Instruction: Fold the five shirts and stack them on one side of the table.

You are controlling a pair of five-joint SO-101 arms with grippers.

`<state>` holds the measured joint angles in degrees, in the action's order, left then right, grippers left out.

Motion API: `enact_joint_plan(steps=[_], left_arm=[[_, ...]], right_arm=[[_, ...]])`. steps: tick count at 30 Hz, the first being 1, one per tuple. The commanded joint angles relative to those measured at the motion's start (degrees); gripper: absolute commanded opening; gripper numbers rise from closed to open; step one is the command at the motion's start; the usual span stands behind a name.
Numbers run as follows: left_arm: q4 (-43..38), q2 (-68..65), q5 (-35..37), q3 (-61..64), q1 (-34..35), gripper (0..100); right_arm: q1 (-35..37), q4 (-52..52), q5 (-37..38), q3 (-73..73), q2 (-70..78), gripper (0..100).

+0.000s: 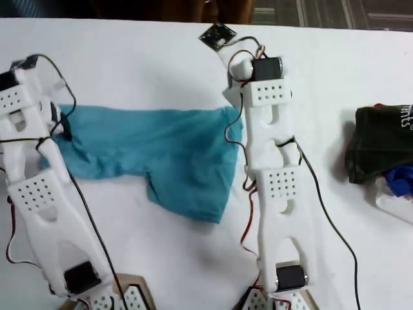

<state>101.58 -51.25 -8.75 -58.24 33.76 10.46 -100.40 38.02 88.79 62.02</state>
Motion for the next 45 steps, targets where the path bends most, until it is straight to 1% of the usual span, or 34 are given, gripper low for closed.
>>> enact_joint_plan(steps=[1, 7, 9, 11, 12, 14, 16, 19, 27, 35, 38, 39, 45], left_arm=[[0.8, 8.5, -1.4, -2.3, 0.4, 20], [-0.6, 12.8, -1.1, -2.3, -0.7, 19], [-2.5, 12.7, -1.0, -2.0, -1.6, 13], [-5.1, 12.5, -0.1, -1.7, -2.6, 3], [-6.3, 12.0, 1.1, -1.7, -3.3, 2], [-8.5, 10.0, 3.8, -2.2, -4.3, 5], [-11.6, 7.3, 6.0, -1.9, -5.4, 4], [-14.4, 2.4, 6.6, -2.2, -6.8, 3], [-21.4, -9.0, 6.6, -2.3, -7.6, 3], [-24.5, -10.4, 6.3, -2.3, -7.0, 3], [-24.2, -9.9, 6.3, -2.9, -6.9, 3], [-22.5, -9.3, 6.3, -3.9, -6.9, 3], [-7.4, -5.4, 6.0, -16.7, -6.3, 3]], right_arm=[[0.2, -1.2, 0.0, 0.4, -5.1, 1.8], [0.5, -1.2, 0.0, 0.4, -5.1, 1.8], [0.8, -1.2, -0.1, 0.4, -5.1, 1.8], [1.9, -1.2, -1.5, 0.3, -5.1, 1.8], [2.4, -1.2, -2.8, 0.3, -4.8, 1.8], [3.6, -1.1, -4.7, -0.4, -4.4, 1.8], [5.0, -0.9, -4.8, -1.4, -3.1, 1.8], [5.8, -0.9, -4.8, -1.8, 0.3, 1.8], [2.4, -0.8, -4.8, 0.4, 10.3, 1.8], [-1.5, -0.9, -4.8, 1.1, 10.9, 1.8], [-1.9, -1.0, -4.8, 3.1, 8.2, 1.8], [-2.0, -1.0, -4.8, 3.6, 6.7, 1.8], [-2.8, -1.2, -5.1, 3.8, -4.2, 1.9]])
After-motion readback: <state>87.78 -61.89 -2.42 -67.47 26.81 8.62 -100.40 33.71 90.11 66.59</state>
